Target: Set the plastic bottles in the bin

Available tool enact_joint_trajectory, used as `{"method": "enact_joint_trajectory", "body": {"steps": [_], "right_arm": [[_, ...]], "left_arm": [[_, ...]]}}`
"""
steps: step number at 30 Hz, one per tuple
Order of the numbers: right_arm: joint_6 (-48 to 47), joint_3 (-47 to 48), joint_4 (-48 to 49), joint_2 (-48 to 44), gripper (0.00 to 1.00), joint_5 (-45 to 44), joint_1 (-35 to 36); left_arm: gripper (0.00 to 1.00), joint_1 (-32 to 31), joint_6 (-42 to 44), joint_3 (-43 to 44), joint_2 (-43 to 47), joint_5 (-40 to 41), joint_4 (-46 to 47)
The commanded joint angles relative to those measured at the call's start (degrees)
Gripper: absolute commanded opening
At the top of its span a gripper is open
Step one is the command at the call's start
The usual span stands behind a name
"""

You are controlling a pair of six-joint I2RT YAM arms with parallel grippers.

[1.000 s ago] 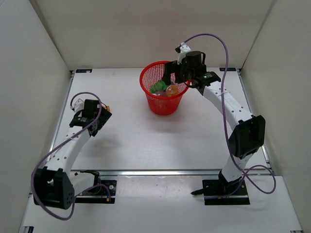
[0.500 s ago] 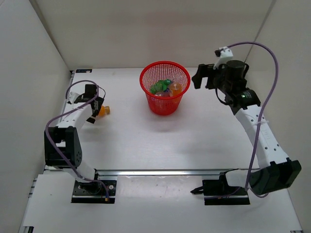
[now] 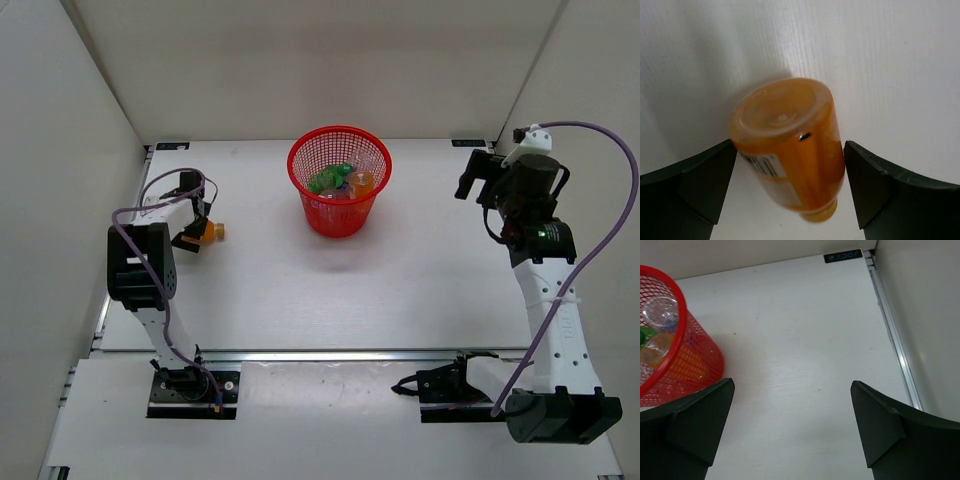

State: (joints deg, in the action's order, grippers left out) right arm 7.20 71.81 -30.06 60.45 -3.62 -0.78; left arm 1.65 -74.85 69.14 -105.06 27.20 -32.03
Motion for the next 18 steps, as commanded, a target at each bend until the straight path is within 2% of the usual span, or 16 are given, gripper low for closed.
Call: {"method": "enact_joint_trajectory", "body": {"steps": [1,4,6,9,12,15,17,18], "right_arm": [[-0.52,-1.23,-1.66,-2.69,0.99,-3.5,-2.55],[0.26,-2.46,-1.75,-4.01,0.99,-2.54,-5.02],[0.18,-3.16,-1.49,-4.63,1.0,-2.27,-5.2],[-0.17,-5.36,-2.72,-5.25,0.99,-3.76,-5.29],[0.7,-9.3,-3.77,-4.55,0.99,-3.16,-7.57],[1.5,-14.4,-3.6,-4.28,0.99,2.1,-11.35],[2.12,-16.69,-3.51,-4.63,0.99,5.0,-12.93],[2.03,-17.75,-3.07,-4.63,0.99,5.72,-12.85]], "left_arm": [[0.98,0.11,-2.14,0.64,-1.03,-1.98,-1.28],[0.85,-0.51,-1.27,0.99,-2.0,-2.06,-0.66],[0.64,-0.95,-0.83,1.69,-1.91,-1.62,-0.93],[0.5,-3.67,3.81,3.8,0.72,-1.01,-1.02],[0.49,-6.92,12.06,6.87,5.02,-2.58,4.32],[0.5,-12.71,19.89,13.8,7.32,-4.27,8.04],[0.51,-20.33,23.93,23.62,6.8,0.99,6.99],[0.52,-22.2,27.53,25.84,6.27,5.28,7.42]]}}
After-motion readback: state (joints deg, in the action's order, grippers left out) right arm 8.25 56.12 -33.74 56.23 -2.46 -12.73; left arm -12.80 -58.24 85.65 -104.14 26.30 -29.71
